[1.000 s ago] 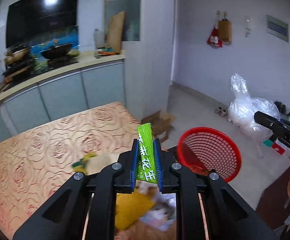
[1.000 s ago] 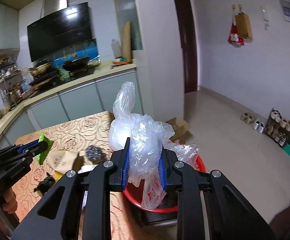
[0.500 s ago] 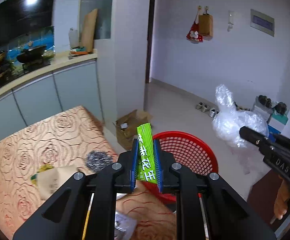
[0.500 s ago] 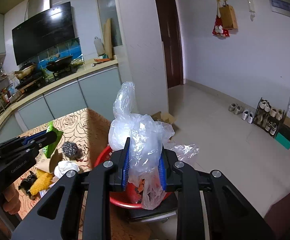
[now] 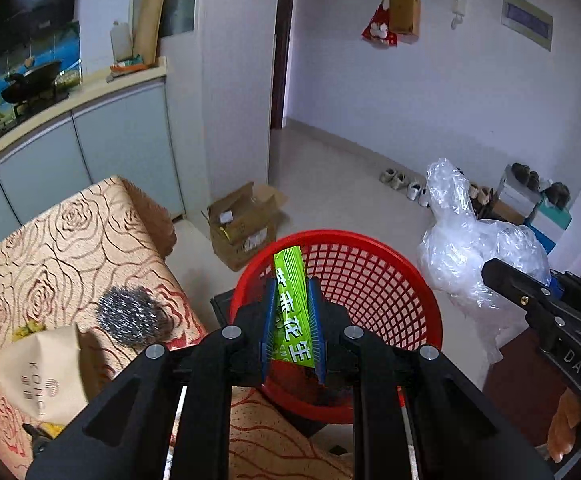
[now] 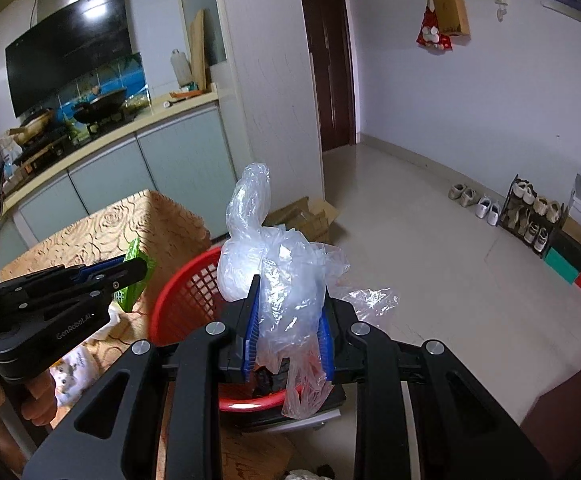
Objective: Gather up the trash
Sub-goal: 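Lift both held items and carry them over the red wastebasket, then open the right tool to drop the plastic bag while the left tool releases the packet, then move both tools back over the table toward the black plastic bag, then close the left tool on the black plastic bag while the right tool grasps the yellow foam net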
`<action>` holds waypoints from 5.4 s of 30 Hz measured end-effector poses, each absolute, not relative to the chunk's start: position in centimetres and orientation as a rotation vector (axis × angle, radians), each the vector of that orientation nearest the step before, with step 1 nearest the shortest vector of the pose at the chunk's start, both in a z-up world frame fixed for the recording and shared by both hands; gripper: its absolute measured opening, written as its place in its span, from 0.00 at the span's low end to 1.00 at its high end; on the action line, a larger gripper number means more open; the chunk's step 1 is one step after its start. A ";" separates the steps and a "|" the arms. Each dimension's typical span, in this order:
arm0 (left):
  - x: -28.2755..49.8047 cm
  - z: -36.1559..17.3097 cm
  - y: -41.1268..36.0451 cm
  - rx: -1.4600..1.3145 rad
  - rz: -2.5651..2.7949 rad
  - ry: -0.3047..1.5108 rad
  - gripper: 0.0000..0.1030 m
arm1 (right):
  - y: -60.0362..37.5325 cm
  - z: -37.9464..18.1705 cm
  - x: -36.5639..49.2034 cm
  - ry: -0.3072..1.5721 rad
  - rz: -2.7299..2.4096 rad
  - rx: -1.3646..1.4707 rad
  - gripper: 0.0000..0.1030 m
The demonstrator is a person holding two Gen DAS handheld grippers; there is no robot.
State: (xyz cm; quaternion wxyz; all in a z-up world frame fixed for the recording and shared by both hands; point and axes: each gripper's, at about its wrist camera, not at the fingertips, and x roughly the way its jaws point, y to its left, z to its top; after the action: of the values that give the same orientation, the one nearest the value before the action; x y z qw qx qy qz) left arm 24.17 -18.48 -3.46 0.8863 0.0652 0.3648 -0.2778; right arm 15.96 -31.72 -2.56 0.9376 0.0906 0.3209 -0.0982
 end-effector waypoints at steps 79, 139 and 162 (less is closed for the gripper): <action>17.9 5.1 -0.9 0.020 -0.284 0.516 0.75 | -24.2 0.9 14.5 0.542 -0.055 0.158 0.71; 19.8 -7.2 5.7 -0.017 -0.129 0.816 0.14 | -14.9 -1.9 16.9 0.647 0.145 0.050 0.71; 16.7 -3.1 12.9 -0.061 0.034 0.698 0.13 | -5.3 -6.9 19.3 0.787 0.339 -0.099 0.79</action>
State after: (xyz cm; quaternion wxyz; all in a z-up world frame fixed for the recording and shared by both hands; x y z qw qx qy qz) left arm 16.74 12.94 -3.07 0.9391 -0.0299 0.3418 0.0168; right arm 19.31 -5.31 -6.86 0.9085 -0.0481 0.3813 0.1642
